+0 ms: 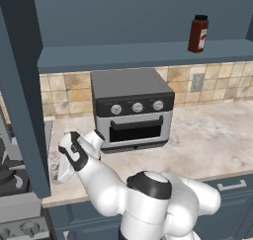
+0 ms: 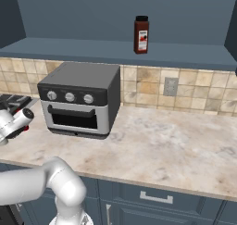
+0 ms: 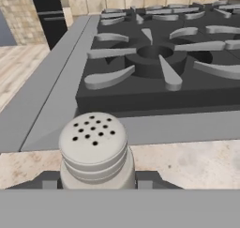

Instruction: Collect the paprika, ketchup, and shaker from the cabinet and place them next to the stove.

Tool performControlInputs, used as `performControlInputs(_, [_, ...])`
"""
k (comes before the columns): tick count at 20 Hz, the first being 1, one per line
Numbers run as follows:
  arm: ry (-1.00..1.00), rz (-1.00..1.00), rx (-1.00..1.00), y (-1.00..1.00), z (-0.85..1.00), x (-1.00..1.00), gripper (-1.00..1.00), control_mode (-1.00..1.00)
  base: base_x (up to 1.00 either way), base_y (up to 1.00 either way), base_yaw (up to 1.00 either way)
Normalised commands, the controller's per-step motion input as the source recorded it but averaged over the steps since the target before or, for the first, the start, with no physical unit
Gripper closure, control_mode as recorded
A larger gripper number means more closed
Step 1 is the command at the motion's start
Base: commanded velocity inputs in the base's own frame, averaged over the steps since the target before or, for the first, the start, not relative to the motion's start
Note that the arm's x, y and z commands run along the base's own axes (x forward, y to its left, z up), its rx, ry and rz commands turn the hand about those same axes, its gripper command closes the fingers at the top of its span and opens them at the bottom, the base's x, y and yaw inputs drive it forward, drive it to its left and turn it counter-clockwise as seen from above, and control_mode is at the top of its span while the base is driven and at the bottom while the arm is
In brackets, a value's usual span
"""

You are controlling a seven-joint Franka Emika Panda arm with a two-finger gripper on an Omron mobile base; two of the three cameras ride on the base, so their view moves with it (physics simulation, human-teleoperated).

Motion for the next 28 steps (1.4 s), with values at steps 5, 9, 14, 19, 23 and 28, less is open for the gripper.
performControlInputs(5, [-0.01, 0.0, 0.0, 0.05, -0.15, 0.0, 1.0, -1.0, 0.0, 0.0, 0.0])
performControlInputs(9, [0.01, 0.0, 0.0, 0.0, -0.12, 0.0, 1.0, -1.0, 0.0, 0.0, 0.0])
performControlInputs(14, [0.0, 0.0, 0.0, 0.0, -0.19, 0.0, 1.0, -1.0, 0.0, 0.0, 0.0])
performControlInputs(19, [-0.03, 0.03, 0.0, -0.02, -0.26, -0.08, -1.0, -1.0, 0.0, 0.0, 0.0])
performControlInputs(23, [-0.06, 0.01, 0.0, -0.01, -0.12, -0.14, -1.0, -1.0, 0.0, 0.0, 0.0])
performControlInputs(28, [-0.03, 0.0, 0.0, 0.0, -0.01, -0.06, -1.0, -1.0, 0.0, 0.0, 0.0])
